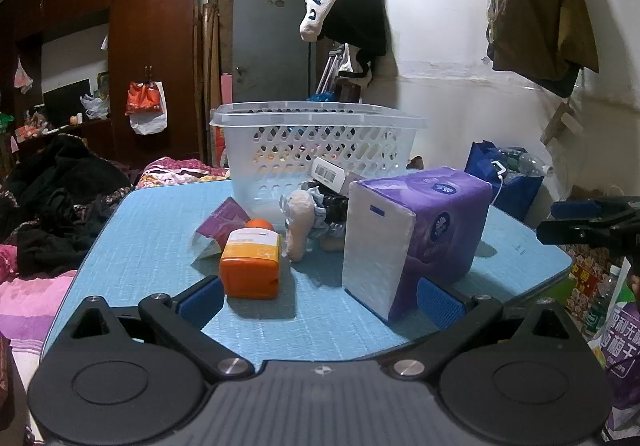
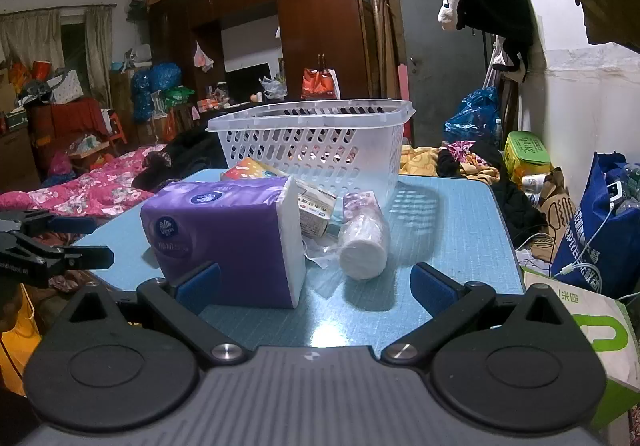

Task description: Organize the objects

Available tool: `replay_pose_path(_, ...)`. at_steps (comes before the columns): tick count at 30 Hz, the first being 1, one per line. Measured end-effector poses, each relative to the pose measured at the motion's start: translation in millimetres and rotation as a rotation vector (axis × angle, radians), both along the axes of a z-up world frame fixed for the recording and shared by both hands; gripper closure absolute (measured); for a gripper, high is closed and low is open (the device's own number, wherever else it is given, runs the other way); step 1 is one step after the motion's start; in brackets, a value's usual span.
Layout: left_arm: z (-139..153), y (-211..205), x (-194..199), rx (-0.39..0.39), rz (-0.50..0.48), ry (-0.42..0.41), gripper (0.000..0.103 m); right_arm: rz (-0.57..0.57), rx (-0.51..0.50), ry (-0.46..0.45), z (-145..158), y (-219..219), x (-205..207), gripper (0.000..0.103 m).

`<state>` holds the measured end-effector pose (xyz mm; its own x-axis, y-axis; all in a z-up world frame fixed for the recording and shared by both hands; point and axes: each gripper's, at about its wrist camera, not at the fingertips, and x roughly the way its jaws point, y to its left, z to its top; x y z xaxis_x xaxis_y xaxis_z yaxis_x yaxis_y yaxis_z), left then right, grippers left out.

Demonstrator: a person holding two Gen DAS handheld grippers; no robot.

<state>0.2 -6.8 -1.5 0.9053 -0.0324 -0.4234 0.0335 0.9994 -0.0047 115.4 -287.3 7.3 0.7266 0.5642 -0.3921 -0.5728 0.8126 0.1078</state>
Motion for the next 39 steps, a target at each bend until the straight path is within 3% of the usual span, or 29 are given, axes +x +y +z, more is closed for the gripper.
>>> replay_pose_path(39, -0.9, -1.4, -0.7, 0.002, -0.014, 0.004, 0.0, 0.002, -0.011, -0.008, -0.5, 1.9, -0.5, 0.0)
